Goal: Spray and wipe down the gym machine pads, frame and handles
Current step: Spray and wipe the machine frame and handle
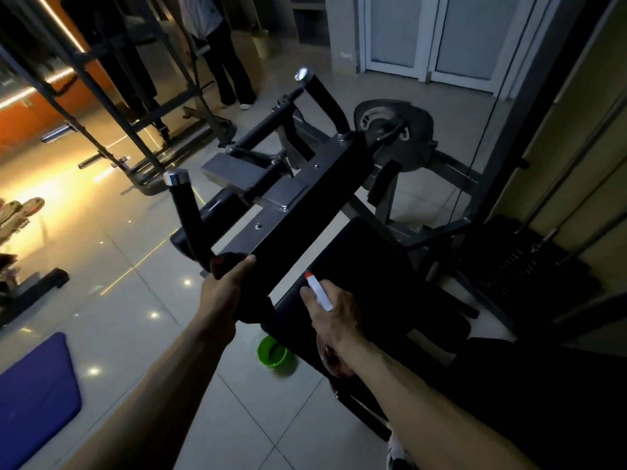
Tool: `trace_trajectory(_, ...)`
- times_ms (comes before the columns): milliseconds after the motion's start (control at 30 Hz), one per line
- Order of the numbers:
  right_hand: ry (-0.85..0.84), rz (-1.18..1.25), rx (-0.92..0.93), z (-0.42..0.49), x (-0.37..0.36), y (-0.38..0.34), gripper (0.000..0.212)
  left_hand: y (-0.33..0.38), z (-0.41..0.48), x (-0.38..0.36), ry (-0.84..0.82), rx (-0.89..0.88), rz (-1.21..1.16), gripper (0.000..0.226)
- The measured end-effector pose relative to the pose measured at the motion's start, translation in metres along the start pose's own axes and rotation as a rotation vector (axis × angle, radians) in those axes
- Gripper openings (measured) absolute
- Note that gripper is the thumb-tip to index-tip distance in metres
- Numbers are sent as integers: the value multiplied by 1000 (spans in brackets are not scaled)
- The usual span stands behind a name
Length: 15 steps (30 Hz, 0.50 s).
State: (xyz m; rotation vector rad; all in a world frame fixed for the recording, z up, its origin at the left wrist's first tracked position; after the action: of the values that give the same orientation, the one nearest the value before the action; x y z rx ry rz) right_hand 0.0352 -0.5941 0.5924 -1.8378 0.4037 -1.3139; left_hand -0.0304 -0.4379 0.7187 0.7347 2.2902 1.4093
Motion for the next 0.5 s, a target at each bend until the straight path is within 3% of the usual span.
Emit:
trace_trajectory(267, -2, 122, -63, 66, 66, 38, 46, 28, 15, -109, -114, -2, 51, 34)
trace_trajectory(500, -80, 158, -17, 110, 96, 68, 36, 31, 41, -167, -125, 13, 129, 41)
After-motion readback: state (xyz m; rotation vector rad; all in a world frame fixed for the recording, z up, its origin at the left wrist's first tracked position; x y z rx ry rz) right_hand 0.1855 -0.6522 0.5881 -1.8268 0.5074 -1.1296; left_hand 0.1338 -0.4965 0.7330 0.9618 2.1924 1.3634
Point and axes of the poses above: each hand's wrist, its own z-axis towards the middle knuckle, its own x-axis out of the back of the hand, y = z × x, the point moved 1 cm from there along z, towards the middle knuckle, and after that the axes turned 12 degrees about -z, right-handed, at the moved point
